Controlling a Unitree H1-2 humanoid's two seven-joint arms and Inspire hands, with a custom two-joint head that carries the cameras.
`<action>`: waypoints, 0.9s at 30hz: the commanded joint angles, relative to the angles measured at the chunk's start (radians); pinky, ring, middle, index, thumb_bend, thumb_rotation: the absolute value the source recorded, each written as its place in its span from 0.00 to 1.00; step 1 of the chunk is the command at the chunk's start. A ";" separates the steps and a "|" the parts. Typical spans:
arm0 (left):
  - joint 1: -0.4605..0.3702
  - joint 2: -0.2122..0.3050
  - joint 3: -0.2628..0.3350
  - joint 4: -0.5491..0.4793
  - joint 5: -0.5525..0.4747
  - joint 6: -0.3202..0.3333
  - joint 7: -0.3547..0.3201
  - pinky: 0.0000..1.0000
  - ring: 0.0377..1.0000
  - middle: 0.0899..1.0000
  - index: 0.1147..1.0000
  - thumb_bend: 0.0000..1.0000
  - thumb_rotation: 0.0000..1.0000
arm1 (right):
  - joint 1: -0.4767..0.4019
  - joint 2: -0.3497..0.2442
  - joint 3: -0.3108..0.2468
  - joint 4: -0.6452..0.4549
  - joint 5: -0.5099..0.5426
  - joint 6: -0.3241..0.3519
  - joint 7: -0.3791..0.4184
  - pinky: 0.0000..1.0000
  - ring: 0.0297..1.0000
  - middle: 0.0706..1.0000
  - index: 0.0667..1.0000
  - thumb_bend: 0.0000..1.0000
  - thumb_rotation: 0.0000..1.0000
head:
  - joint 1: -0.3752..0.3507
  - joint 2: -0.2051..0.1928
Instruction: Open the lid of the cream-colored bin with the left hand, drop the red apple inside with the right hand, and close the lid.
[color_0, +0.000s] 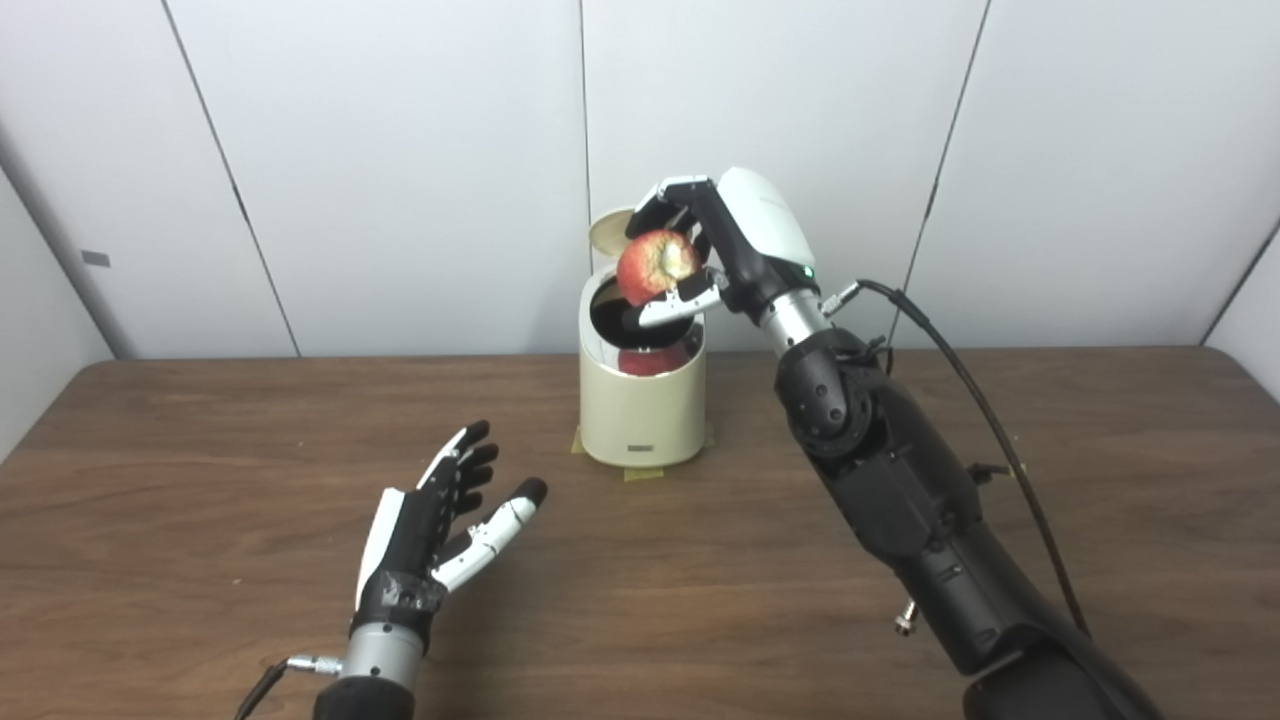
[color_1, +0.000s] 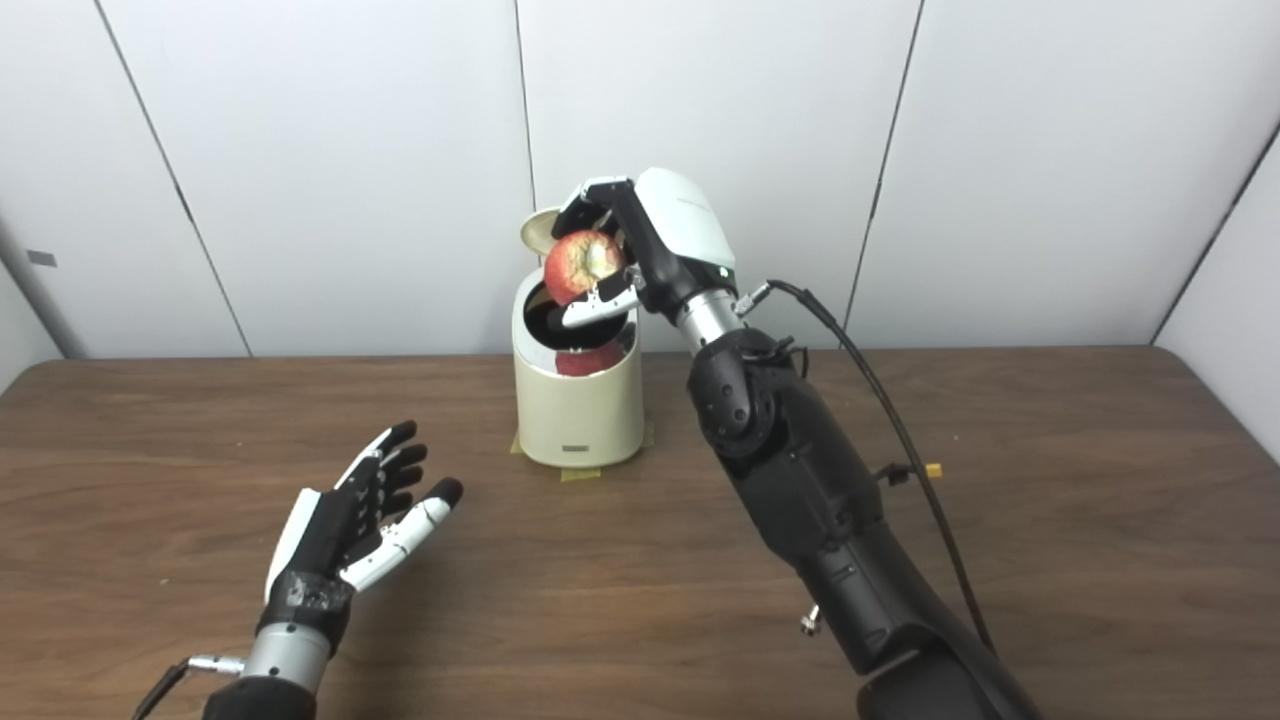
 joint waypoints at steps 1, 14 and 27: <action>-0.031 0.001 -0.001 -0.030 0.011 -0.009 0.010 0.88 0.87 0.88 0.93 0.71 0.47 | -0.045 -0.015 -0.005 -0.004 0.001 -0.042 -0.024 0.32 0.38 0.46 0.47 0.50 0.00 | 0.001 0.000; -0.041 0.011 -0.004 -0.001 0.015 -0.036 0.012 0.85 0.87 0.88 0.94 0.72 0.46 | -0.055 -0.041 0.043 -0.025 -0.041 0.057 0.115 0.51 0.56 0.54 0.46 0.52 0.06 | 0.007 -0.015; -0.057 0.028 -0.033 0.027 0.053 -0.070 0.012 0.87 0.88 0.90 0.98 0.73 0.45 | -0.072 -0.044 0.063 -0.018 -0.065 0.058 0.120 0.64 0.73 0.74 0.67 0.87 0.07 | 0.006 -0.035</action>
